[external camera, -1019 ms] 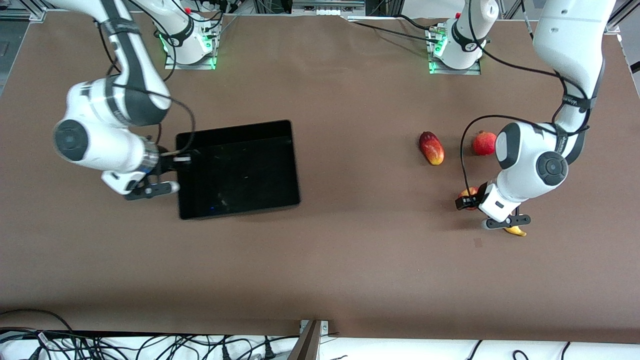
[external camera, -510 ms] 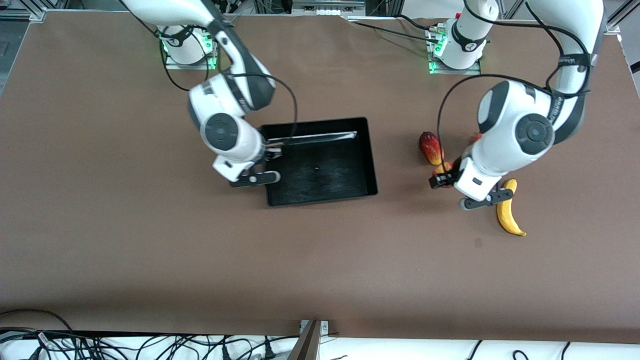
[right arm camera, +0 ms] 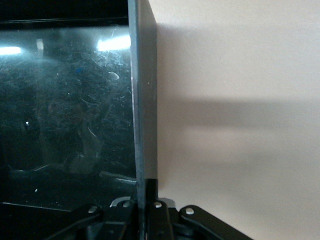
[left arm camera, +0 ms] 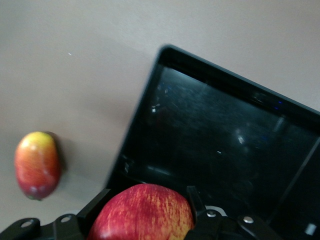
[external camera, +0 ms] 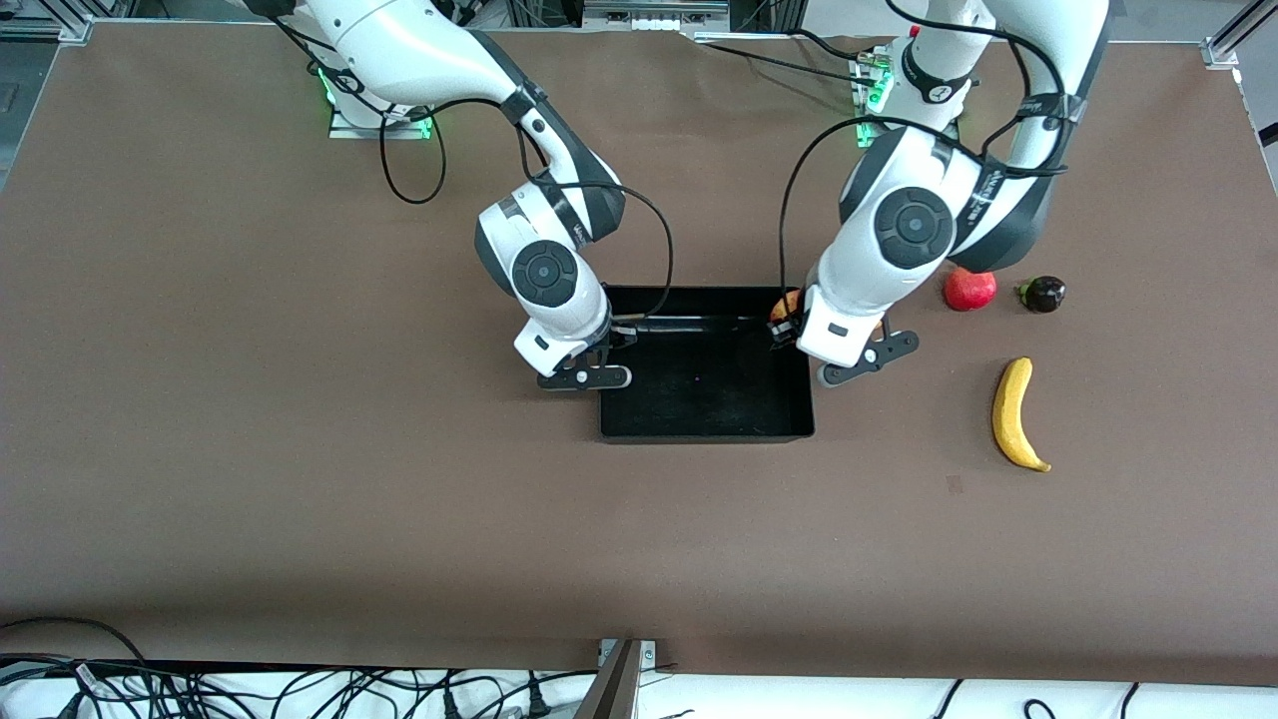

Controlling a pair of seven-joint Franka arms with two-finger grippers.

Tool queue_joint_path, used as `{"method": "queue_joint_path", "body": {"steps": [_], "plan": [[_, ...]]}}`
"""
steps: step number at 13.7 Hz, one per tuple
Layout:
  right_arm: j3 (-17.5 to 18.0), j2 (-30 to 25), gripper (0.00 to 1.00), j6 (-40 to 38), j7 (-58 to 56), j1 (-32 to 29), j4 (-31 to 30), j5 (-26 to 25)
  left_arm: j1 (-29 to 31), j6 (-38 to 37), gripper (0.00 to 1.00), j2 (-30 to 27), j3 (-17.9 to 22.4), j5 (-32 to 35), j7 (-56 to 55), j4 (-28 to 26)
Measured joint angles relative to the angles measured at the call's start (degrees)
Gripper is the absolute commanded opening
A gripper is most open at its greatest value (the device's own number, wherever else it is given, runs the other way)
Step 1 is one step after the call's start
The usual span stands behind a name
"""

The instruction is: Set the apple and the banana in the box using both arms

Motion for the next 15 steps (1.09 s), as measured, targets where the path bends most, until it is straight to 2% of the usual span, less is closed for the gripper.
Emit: {"method": "queue_joint_path", "body": {"steps": [1, 2, 3, 4, 5, 10, 13, 15], "plan": [[0.0, 0.42, 0.0, 1.26, 1.32, 0.27, 0.06, 0.0, -0.64, 0.0, 0.12, 1.27, 0.02, 0.01, -0.86, 1.14], [0.0, 0.68, 0.36, 2.13, 2.41, 0.51, 0.08, 0.0, -1.33, 0.0, 0.12, 2.63, 0.01, 0.01, -1.28, 1.95], [0.0, 0.77, 0.39, 2.4, 2.95, 0.69, 0.13, 0.01, -2.09, 0.03, 0.12, 4.07, 0.01, 0.01, -1.57, 2.49], [0.0, 0.74, 0.73, 2.52, 3.07, 0.78, 0.34, 0.02, -2.74, 0.42, 0.12, 5.54, 0.0, 0.01, -1.72, 3.0], [0.0, 0.69, 1.0, 2.53, 3.09, 0.78, 0.82, 0.04, -3.28, 1.19, 0.12, 6.95, -0.01, 0.01, -1.73, 3.59], [-0.46, -1.13, 1.0, 1.46, 3.1, 0.65, 2.47, 0.05, -5.88, 3.89, 0.12, 13.3, -1.32, 2.74, -1.73, 6.93], [-1.5, -4.82, 1.0, -6.82, 1.58, -1.22, 3.0, 0.03, -6.89, 6.25, 0.11, 15.56, -2.7, 4.52, -1.81, 7.42], [-1.86, -8.72, 1.0, -12.6, -2.98, -4.94, 3.28, 0.01, -7.15, 8.24, 0.11, 16.88, -3.88, 4.84, -1.8, 7.47]]}}
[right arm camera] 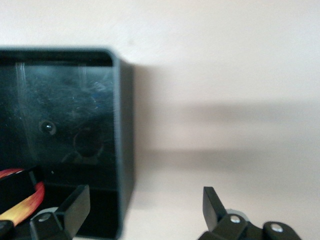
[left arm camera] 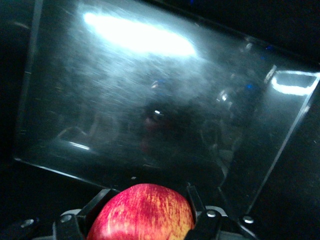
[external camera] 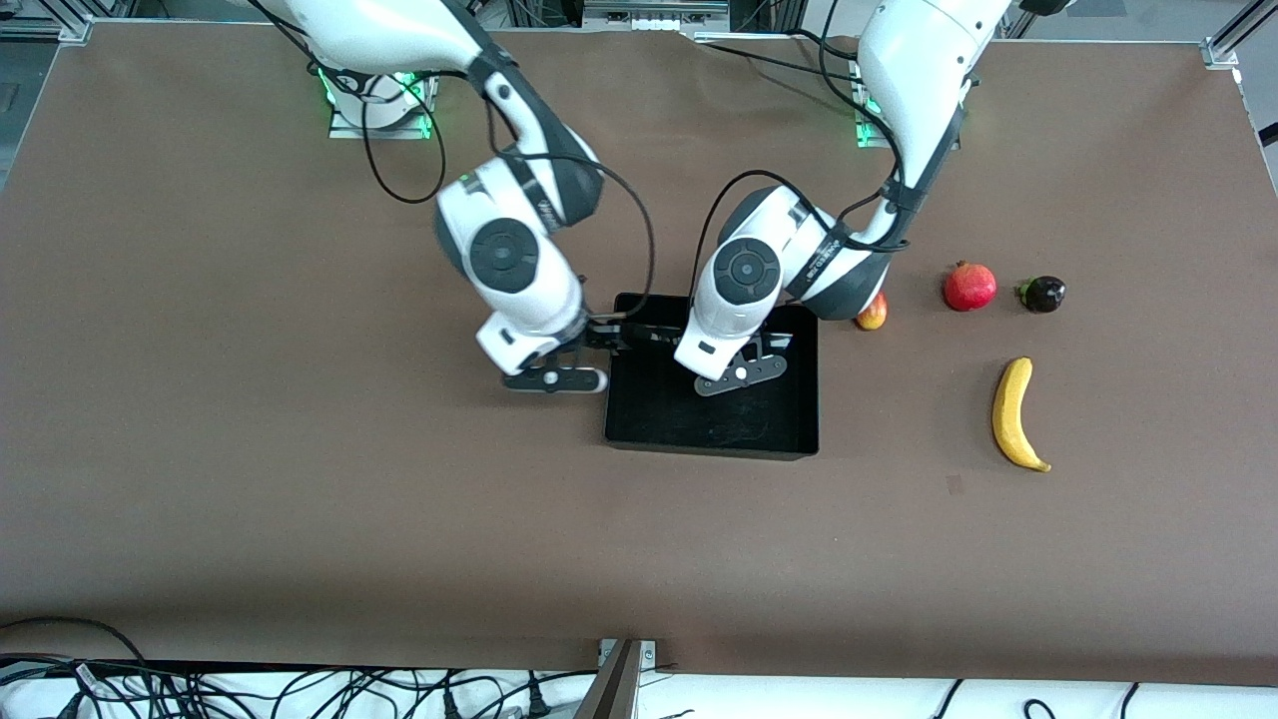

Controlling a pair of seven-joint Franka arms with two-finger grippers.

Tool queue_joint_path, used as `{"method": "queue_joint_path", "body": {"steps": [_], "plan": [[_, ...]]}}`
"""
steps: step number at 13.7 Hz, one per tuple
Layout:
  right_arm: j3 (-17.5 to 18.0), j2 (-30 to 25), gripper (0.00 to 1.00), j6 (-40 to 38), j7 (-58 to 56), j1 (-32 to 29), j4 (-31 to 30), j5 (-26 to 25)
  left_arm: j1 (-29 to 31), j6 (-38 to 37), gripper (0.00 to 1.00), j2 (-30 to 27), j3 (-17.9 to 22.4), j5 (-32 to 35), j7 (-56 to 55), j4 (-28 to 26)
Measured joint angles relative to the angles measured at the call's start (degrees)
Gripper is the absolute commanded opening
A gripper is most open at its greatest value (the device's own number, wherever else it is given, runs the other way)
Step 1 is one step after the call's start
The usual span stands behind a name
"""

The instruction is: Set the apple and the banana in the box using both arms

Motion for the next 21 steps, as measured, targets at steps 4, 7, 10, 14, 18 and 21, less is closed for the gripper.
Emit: {"method": "queue_joint_path", "body": {"steps": [4, 7, 10, 14, 18, 21], "plan": [[-2.94, -6.92, 1.0, -10.25, -10.48, -7.64, 0.08, -0.08, -0.19, 3.47, 0.12, 3.27, -2.17, 3.16, -0.04, 0.05], [-10.05, -9.8, 1.0, -15.22, -18.13, -8.33, 0.07, -0.12, -0.29, 4.9, 0.15, 5.05, -2.95, 4.08, -0.05, 0.1], [-15.72, -12.04, 1.0, -21.6, -24.98, -8.42, 0.07, -1.03, -0.31, 6.01, 0.31, 6.37, -3.17, 5.61, -0.29, 0.12], [-20.03, -15.97, 1.0, -27.1, -29.66, -8.38, 0.12, -4.9, -0.31, 6.97, 0.66, 7.08, -3.46, 6.66, -1.59, 0.16], [-22.66, -21.46, 1.0, -31.66, -31.51, -12.22, 0.02, -5.99, -0.23, 7.22, 1.0, 7.1, -3.47, 6.91, -2.32, 0.17], [-15.16, -23.35, 1.0, -31.02, -32.17, -20.57, -0.8, -6.43, -0.08, 6.46, 1.0, 6.79, -3.52, 6.91, -3.58, 0.98]]}}
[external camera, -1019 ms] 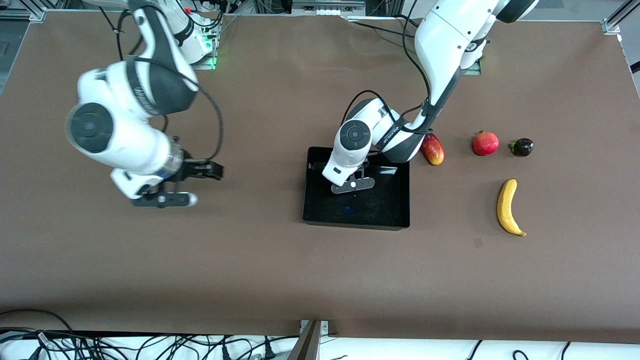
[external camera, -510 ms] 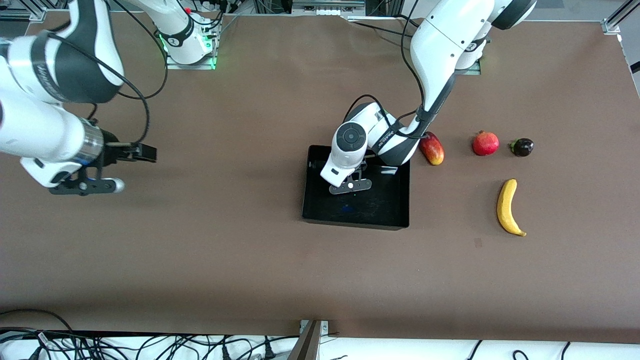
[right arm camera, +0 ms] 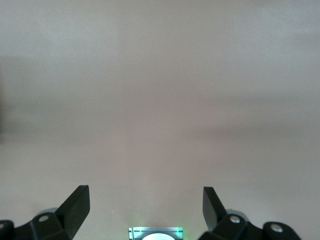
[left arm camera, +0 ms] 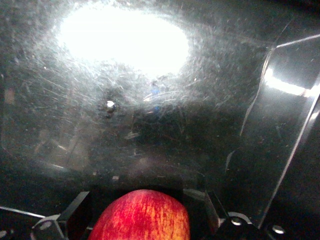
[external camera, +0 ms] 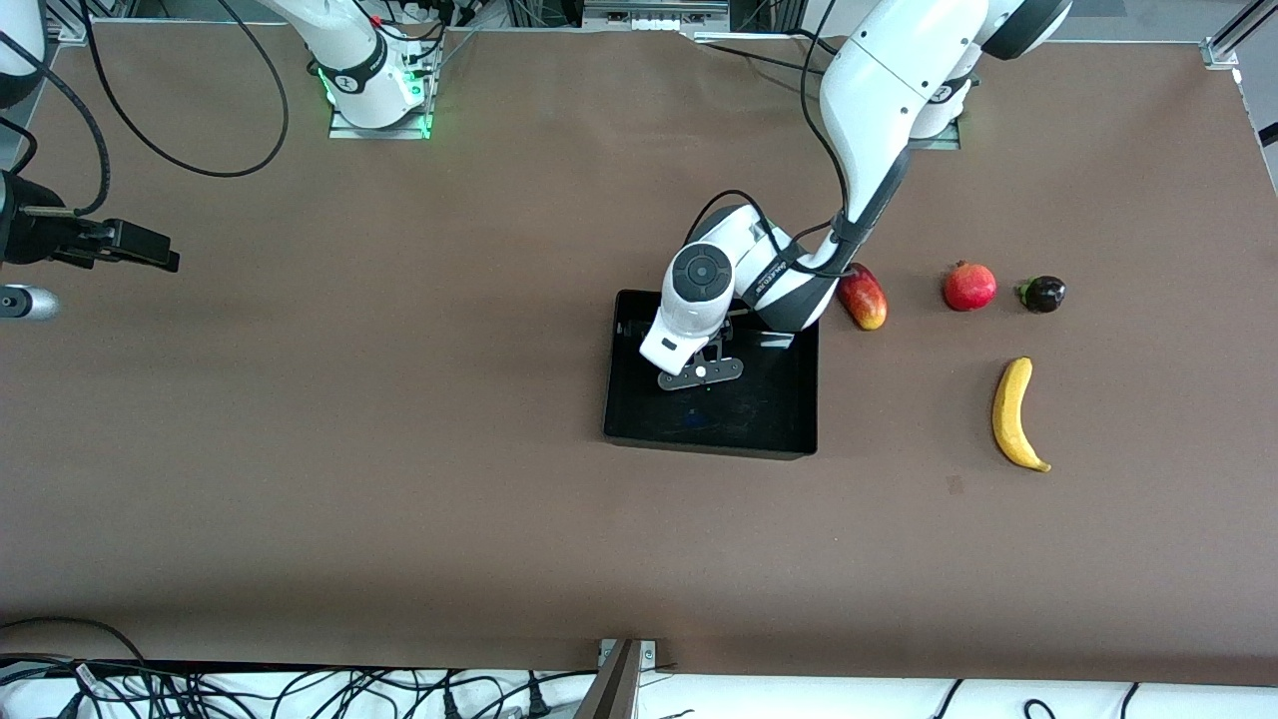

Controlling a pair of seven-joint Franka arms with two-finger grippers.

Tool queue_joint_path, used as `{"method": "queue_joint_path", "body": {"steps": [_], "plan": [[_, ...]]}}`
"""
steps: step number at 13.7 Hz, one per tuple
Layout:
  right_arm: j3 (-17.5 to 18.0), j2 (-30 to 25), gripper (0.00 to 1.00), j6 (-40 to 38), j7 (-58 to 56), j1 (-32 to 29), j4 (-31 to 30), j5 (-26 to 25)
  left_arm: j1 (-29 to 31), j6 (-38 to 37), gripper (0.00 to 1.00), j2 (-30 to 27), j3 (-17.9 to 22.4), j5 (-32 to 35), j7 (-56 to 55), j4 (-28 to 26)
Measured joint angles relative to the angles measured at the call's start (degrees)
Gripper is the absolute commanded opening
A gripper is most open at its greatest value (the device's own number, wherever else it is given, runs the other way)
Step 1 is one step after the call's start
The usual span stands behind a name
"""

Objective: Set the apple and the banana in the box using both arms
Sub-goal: 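Open the left gripper over the box while the right gripper returns to rest, then move the left gripper from the box to the yellow banana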

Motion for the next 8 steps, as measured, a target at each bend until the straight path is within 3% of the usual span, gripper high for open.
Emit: {"method": "queue_joint_path", "body": {"steps": [2, 5, 8], "plan": [[6.95, -2.3, 1.0, 3.66, 0.02, -5.76, -0.99, -1.29, 1.21, -4.24, 1.0, -1.6, -0.3, 0.01, -0.52, 1.32], [15.89, -8.47, 1.0, 6.37, 0.06, -13.57, -7.44, -3.44, 6.67, -12.48, 1.0, -7.18, -1.84, 0.12, -0.23, 2.64], [18.44, -12.67, 1.0, 7.56, 0.1, -15.58, -12.24, -5.81, 13.27, -18.78, 1.0, -11.0, -2.59, 0.84, 5.06, 2.72]]}}
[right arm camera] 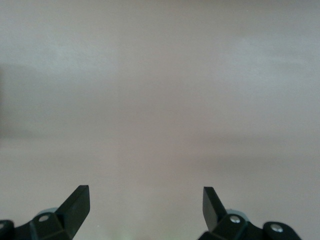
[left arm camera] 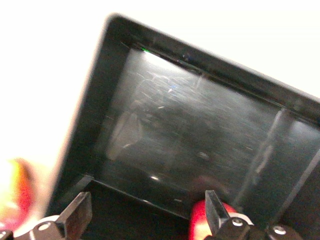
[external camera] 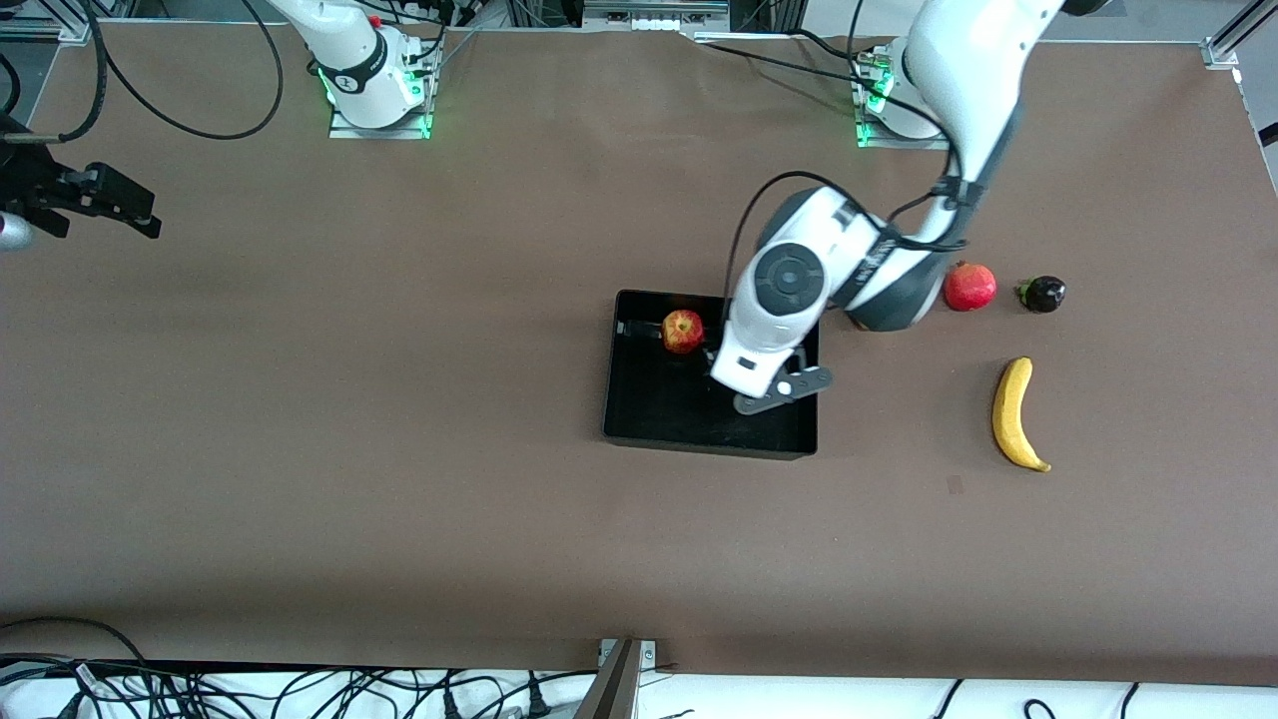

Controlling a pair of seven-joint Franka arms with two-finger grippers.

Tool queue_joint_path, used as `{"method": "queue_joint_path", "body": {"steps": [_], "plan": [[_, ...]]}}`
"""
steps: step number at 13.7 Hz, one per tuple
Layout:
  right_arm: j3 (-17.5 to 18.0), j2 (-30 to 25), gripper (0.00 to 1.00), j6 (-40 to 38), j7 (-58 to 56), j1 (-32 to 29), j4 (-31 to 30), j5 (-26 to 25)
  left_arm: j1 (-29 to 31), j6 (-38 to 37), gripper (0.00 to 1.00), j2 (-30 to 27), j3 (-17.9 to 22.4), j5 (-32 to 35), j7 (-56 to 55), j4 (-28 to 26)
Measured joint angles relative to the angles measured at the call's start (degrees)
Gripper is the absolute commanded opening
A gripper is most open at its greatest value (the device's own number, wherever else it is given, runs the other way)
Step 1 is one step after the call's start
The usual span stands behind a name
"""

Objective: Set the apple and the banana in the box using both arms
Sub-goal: 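Move the left gripper from the box to the yellow banana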

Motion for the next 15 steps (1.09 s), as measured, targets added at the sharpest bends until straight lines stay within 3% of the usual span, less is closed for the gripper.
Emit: {"method": "queue_joint_path", "body": {"steps": [5, 8, 12, 15], "plan": [[0.0, -0.51, 1.0, -1.38, 0.0, -0.08, -0.42, -0.12, 17.3, -1.84, 1.0, -0.12, 0.08, 2.35, 28.0, -0.32], [-4.51, 1.47, 1.0, -1.04, -0.03, 2.78, 1.09, -0.12, 25.93, 0.81, 1.0, 1.79, 0.05, 4.77, 44.06, -0.62], [-6.53, 3.6, 1.0, -0.99, -0.13, 4.17, 3.24, -0.07, 32.12, 5.46, 1.0, 5.07, -0.01, 6.96, 58.83, -2.33], [-6.72, 4.09, 1.0, -1.03, -0.13, 4.87, 3.25, 1.26, 33.67, 12.93, 1.0, 6.41, 0.19, 7.28, 62.08, -7.18]]}}
